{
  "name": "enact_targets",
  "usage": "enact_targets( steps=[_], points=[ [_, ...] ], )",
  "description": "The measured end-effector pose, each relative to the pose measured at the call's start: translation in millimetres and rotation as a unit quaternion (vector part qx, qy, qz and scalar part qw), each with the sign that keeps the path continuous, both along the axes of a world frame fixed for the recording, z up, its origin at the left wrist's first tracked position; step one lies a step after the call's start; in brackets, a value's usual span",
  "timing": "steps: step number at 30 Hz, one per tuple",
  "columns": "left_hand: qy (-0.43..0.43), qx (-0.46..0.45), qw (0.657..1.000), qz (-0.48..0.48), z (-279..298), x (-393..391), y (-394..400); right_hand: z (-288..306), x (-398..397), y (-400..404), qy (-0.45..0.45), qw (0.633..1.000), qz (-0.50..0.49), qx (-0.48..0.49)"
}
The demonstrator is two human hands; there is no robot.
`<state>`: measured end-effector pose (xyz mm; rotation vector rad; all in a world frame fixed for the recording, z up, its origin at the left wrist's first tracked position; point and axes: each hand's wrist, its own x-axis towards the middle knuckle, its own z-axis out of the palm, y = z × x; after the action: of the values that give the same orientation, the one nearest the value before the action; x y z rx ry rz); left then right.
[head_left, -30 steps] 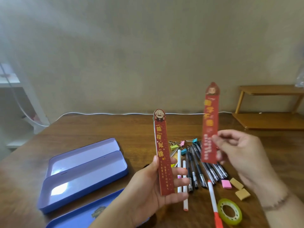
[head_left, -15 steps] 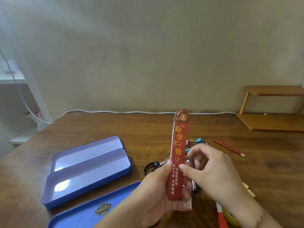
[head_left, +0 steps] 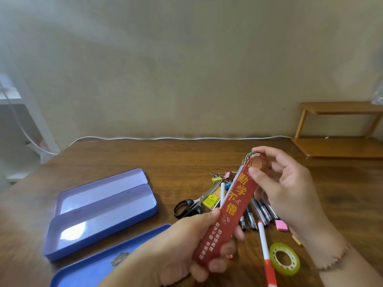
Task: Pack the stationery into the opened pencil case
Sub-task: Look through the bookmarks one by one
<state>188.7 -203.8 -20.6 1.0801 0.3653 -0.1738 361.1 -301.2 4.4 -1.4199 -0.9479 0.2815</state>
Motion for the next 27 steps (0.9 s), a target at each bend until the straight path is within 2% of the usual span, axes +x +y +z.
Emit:
enact_targets(
  steps=[5, 7, 9, 11, 13, 15, 17, 21, 24, 27],
  points=[
    [-0.007, 0.0, 0.999, -0.033, 2.1, -5.1, 3.8, 2.6, 1.5, 2.6, 0.052, 0.997, 0.036, 0.034],
    [-0.004, -0.007, 1.0, -0.018, 1.7, -5.5, 4.9, 2.2, -0.8, 3.5, 0.065, 0.996, 0.039, 0.047],
    [-0.004, -0.002, 1.0, 0.028, 2.9, -3.9, 2.4, 1.2, -6.9, 3.5, 0.05, 0.997, -0.003, 0.053],
    [-0.001, 0.05, 0.994, 0.096, 4.6, -0.7, -0.5, 0.0, -16.0, 2.7, -0.017, 0.997, -0.061, 0.052],
    [0.009, 0.154, 0.975, 0.158, 8.7, 0.2, -3.0, -2.2, -27.5, 2.9, -0.126, 0.986, -0.103, 0.014],
    [0.0, 0.258, 0.953, 0.161, 13.1, -1.3, -4.1, -3.5, -39.7, 3.6, -0.169, 0.98, -0.103, -0.023],
    [-0.024, 0.332, 0.931, 0.149, 16.8, -4.6, -4.2, -1.6, -50.9, 4.3, -0.147, 0.984, -0.093, -0.032],
    [-0.072, 0.423, 0.886, 0.174, 22.9, -13.9, -1.8, 9.6, -66.6, 8.7, -0.063, 0.995, -0.078, -0.001],
    [-0.098, 0.511, 0.826, 0.218, 36.5, -25.9, 4.3, 26.0, -84.5, 21.5, 0.024, 0.998, -0.015, 0.048],
    [-0.147, 0.533, 0.792, 0.258, 54.3, -46.0, 11.1, 50.1, -102.9, 41.9, 0.083, 0.986, 0.084, 0.12]
  ],
)
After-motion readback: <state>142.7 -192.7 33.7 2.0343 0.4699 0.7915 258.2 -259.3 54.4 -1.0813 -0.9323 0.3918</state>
